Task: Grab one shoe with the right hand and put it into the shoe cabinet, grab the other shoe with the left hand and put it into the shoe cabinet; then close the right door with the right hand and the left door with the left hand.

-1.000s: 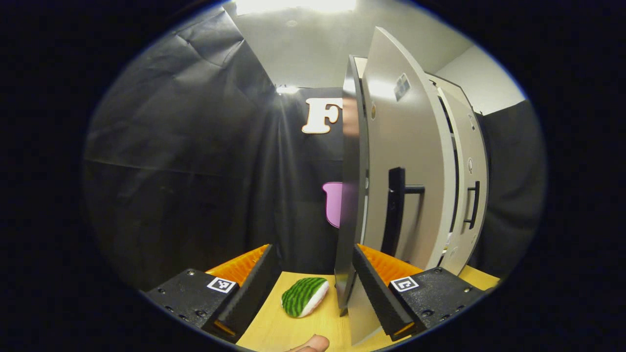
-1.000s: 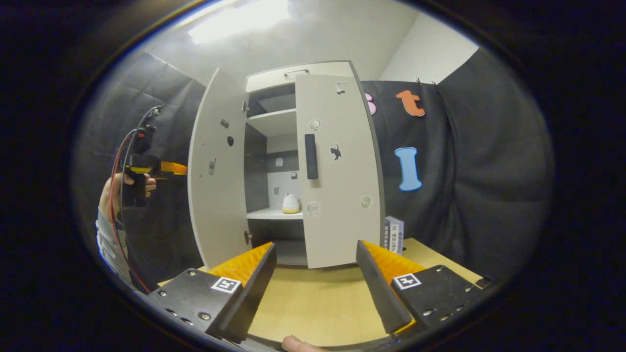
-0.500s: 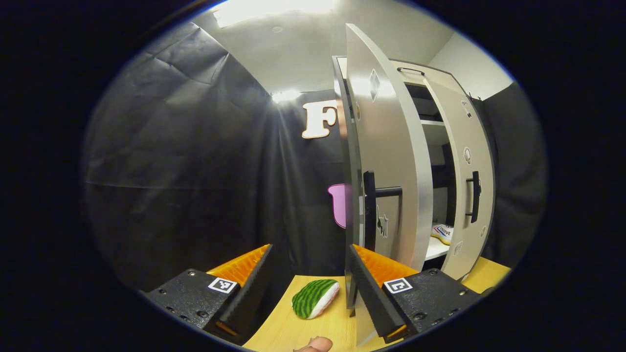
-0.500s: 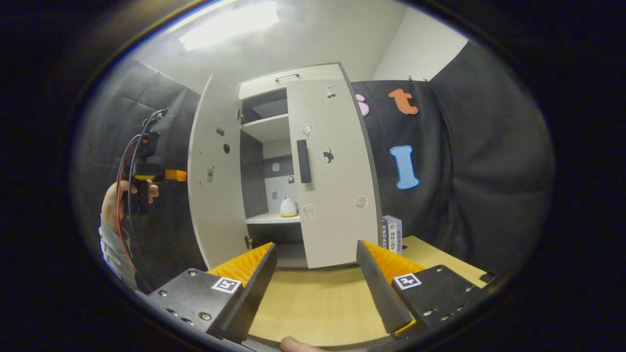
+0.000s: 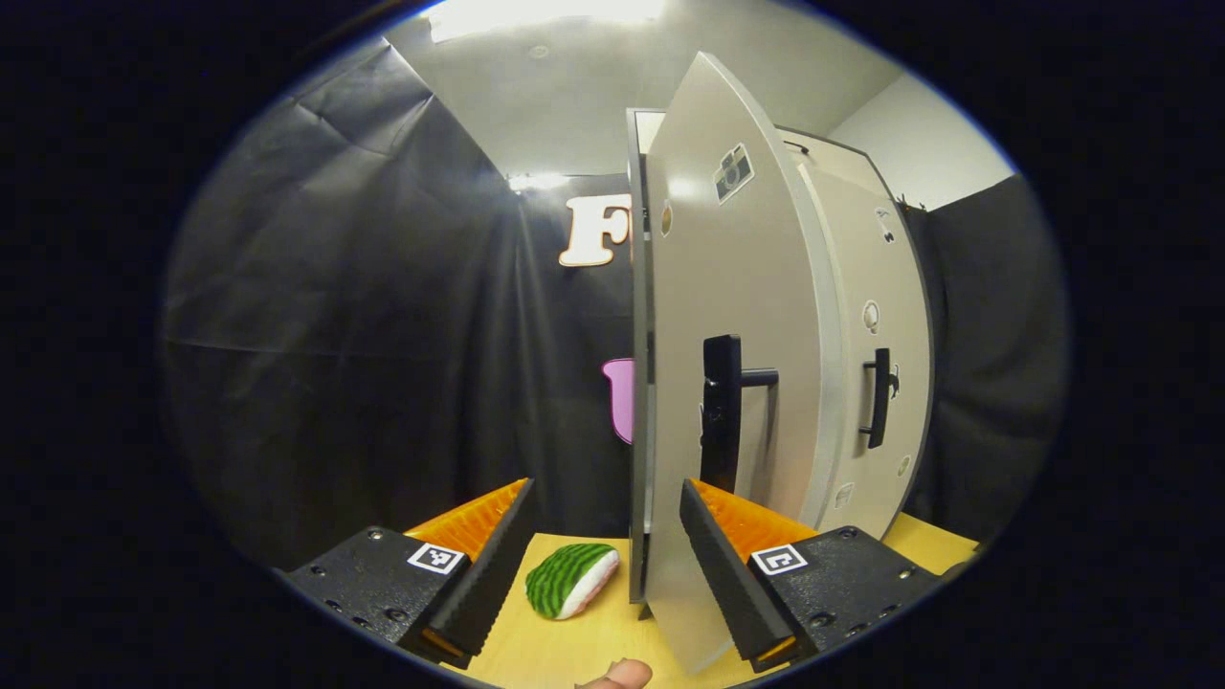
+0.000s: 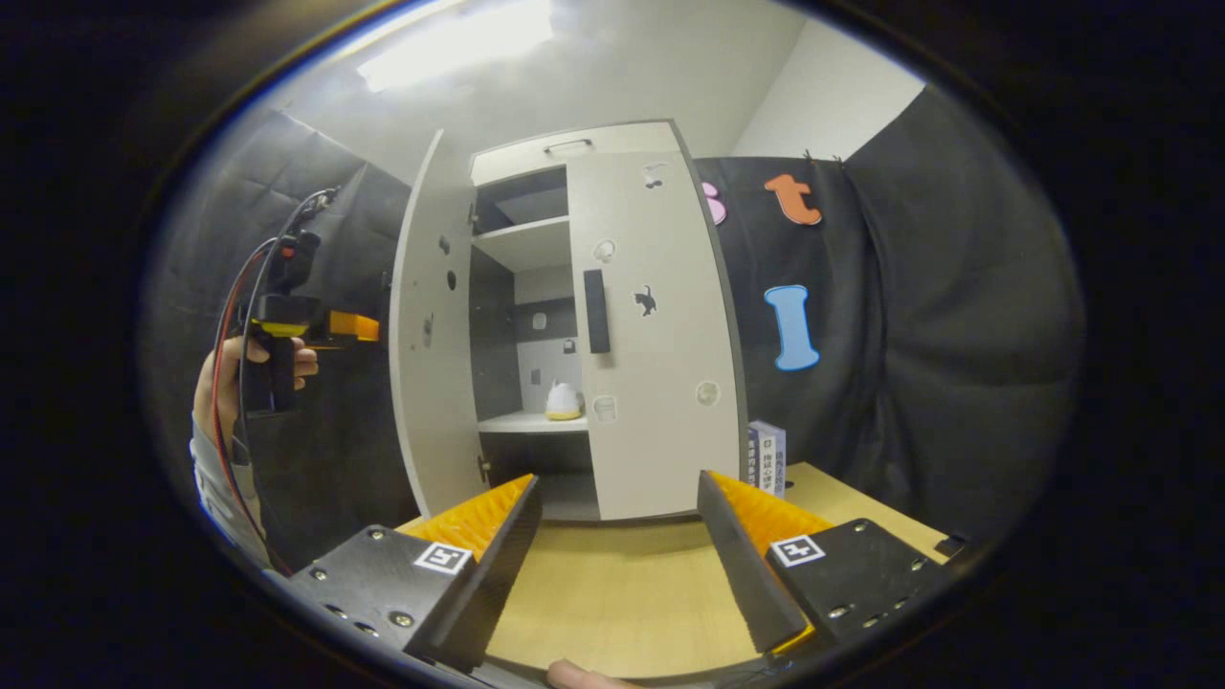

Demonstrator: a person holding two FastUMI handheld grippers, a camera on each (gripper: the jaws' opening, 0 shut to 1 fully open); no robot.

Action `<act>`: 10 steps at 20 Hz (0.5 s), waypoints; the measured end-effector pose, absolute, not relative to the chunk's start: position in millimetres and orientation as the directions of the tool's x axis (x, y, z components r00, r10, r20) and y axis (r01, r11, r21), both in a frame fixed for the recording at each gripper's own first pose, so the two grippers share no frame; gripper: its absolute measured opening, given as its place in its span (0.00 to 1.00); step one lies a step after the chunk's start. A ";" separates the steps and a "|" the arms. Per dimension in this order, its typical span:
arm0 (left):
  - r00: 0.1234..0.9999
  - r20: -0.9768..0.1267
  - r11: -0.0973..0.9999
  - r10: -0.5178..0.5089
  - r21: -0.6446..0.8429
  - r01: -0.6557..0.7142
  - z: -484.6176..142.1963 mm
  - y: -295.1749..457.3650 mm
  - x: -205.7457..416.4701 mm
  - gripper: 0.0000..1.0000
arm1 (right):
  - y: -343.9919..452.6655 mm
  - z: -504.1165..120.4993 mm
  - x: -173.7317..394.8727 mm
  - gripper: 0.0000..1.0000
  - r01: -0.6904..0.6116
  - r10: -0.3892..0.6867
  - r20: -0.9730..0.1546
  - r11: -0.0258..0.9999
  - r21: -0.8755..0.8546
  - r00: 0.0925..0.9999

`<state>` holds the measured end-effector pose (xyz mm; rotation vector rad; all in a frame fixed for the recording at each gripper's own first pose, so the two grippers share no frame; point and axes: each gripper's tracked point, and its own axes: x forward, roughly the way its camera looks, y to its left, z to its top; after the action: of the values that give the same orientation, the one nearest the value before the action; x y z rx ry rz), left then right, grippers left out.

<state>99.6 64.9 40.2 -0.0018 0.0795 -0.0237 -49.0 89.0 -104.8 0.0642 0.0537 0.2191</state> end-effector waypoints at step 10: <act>0.982 -0.072 0.981 -0.175 -0.096 0.168 40.6 -36.4 122.9 0.89 | 62.5 -105.6 -45.1 0.98 -0.150 0.155 -0.049 0.985 0.086 0.987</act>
<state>122.9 -36.4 40.6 -0.0898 0.0804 -0.1728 -45.1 62.5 -105.6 0.0826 0.0558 0.1531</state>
